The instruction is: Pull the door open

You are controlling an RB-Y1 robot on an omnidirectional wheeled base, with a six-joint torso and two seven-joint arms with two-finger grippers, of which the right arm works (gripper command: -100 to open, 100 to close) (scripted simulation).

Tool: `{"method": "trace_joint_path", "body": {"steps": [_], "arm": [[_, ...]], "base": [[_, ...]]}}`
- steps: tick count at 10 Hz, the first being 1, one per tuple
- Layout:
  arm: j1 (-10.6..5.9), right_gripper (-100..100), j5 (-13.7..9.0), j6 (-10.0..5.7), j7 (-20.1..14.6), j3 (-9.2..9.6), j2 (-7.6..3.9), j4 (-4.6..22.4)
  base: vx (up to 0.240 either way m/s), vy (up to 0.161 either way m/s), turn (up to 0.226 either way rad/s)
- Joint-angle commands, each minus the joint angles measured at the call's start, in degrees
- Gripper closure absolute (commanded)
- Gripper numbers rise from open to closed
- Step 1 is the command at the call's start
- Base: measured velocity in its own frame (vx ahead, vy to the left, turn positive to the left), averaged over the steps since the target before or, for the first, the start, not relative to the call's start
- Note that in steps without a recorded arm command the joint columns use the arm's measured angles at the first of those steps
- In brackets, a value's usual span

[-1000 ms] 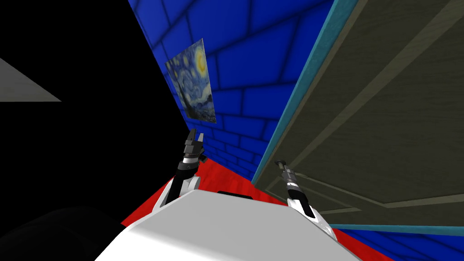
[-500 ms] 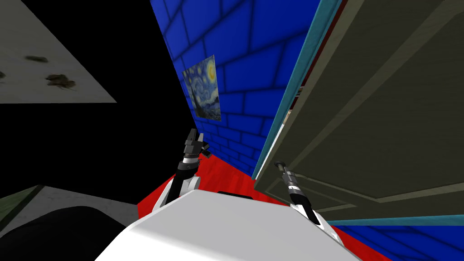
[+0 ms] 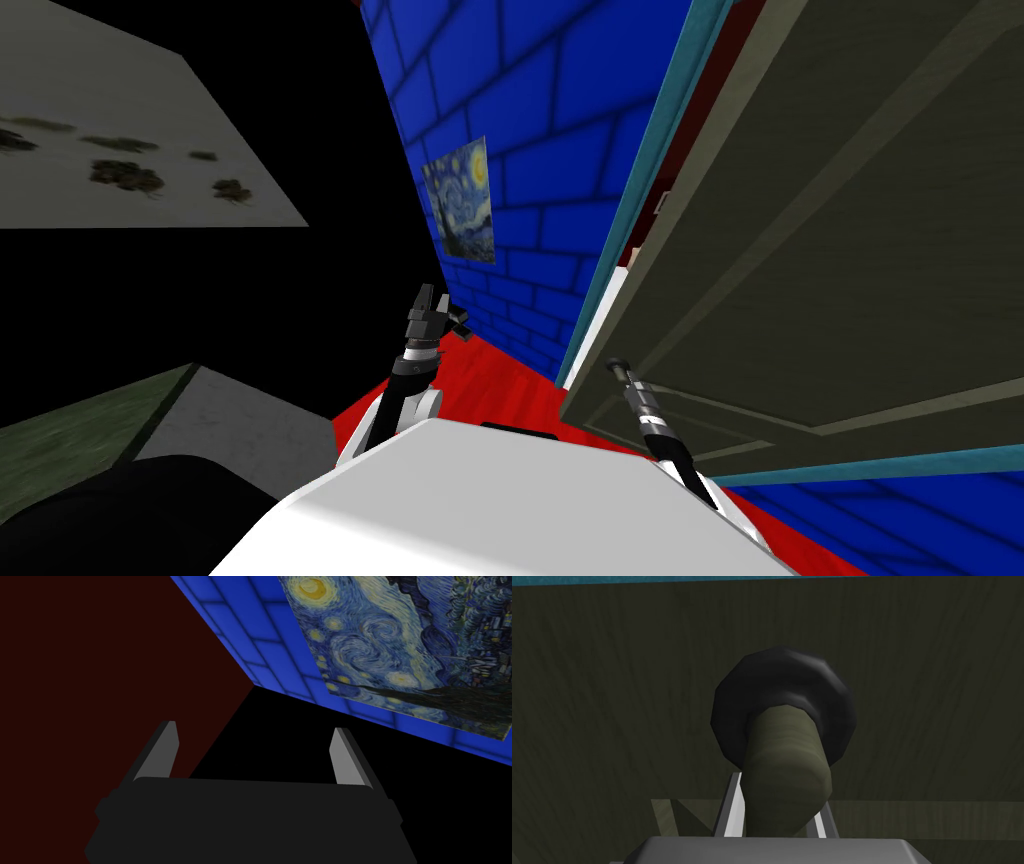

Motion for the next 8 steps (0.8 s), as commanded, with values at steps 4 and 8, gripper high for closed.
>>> {"method": "trace_joint_path", "body": {"steps": [4,8], "arm": [[2.89,100,1.0,-3.65,-2.8,2.47,-2.36,-0.9],[4.68,100,1.5,-5.35,-4.5,3.88,-3.71,-1.7]], "base": [[-0.211,-0.052,0.114],[-0.193,-0.054,0.086]]}}
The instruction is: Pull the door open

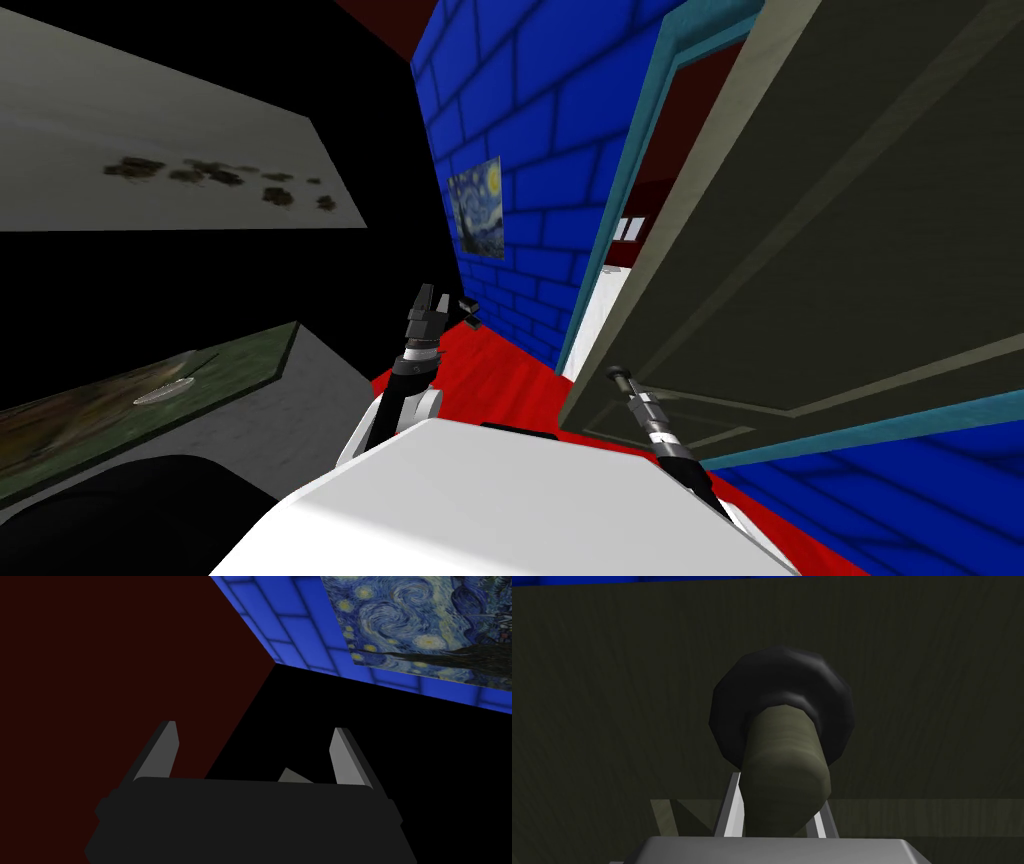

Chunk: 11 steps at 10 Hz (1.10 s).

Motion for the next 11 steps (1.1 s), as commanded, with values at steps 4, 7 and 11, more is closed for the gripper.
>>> {"method": "trace_joint_path", "body": {"steps": [4,7,11], "arm": [[1.78,100,0.2,-4.31,-1.9,0.73,-2.02,1.6],[2.91,100,0.4,-7.05,-3.2,1.2,-3.3,2.6],[3.82,100,0.6,-8.99,-4.1,1.81,-4.03,3.4]], "base": [[-0.22,-0.06,0.191],[-0.208,-0.064,0.177],[-0.171,-0.049,0.121]]}}
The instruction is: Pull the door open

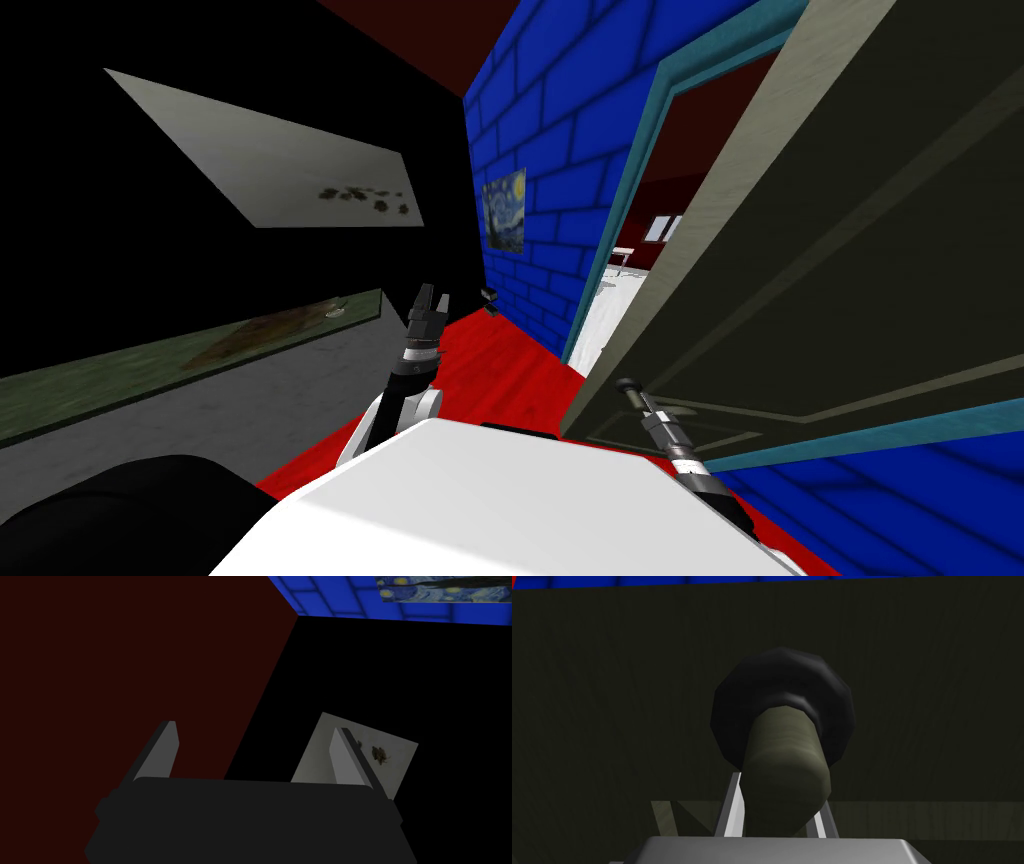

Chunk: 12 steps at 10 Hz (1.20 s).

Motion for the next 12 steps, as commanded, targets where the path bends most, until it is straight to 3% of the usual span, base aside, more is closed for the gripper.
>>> {"method": "trace_joint_path", "body": {"steps": [1,9,11,12], "arm": [[0.06,100,0.1,-0.99,-0.2,0.13,-0.27,0.5],[1.14,100,0.4,-6.57,-1.9,0.97,-2.19,3.8],[0.9,100,0.5,-6.68,-2.0,1.14,-2.08,4.1],[1.04,100,0.6,-7.55,-2.2,1.3,-2.23,4.8]], "base": [[-0.218,-0.054,0.174],[-0.205,-0.065,0.154],[-0.136,-0.029,0.058],[-0.115,-0.039,0.139]]}}
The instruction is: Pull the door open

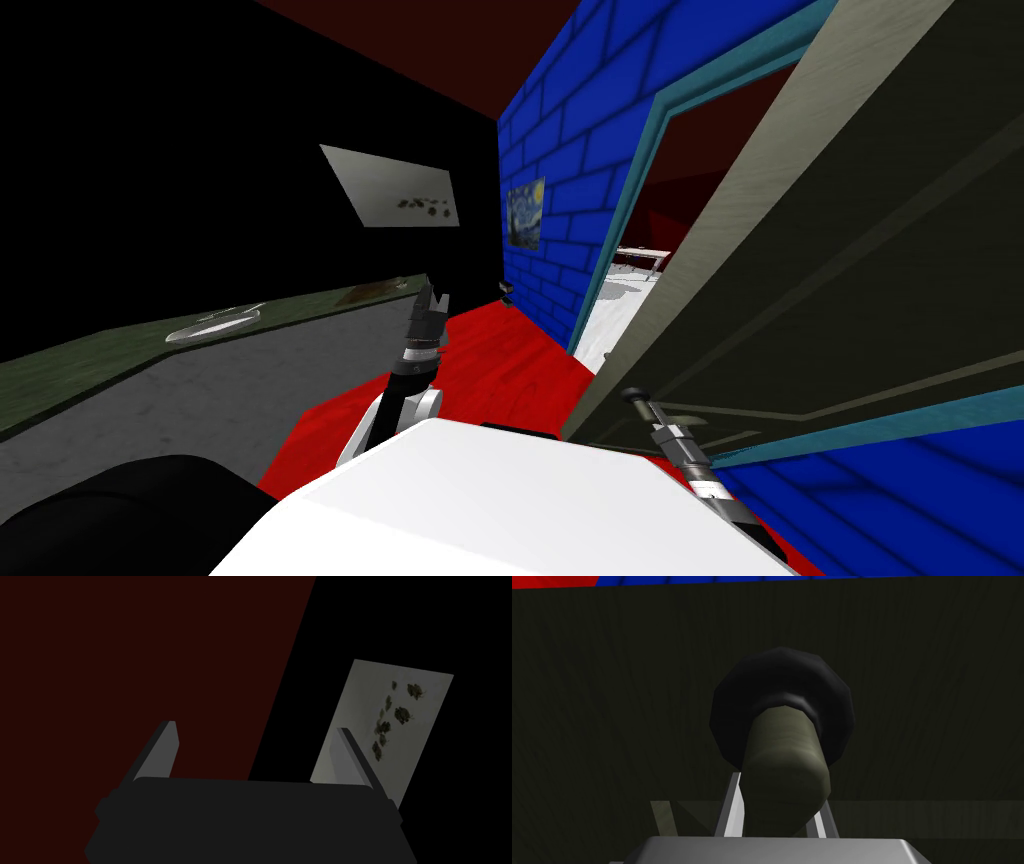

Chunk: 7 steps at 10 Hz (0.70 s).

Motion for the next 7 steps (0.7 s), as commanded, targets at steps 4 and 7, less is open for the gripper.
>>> {"method": "trace_joint_path", "body": {"steps": [4,7], "arm": [[0.31,100,0.1,-2.34,-0.5,0.24,-0.6,1.4],[0.48,100,0.2,-3.88,-0.8,0.41,-1.0,2.5]], "base": [[-0.177,-0.072,0.16],[-0.186,-0.06,0.14]]}}
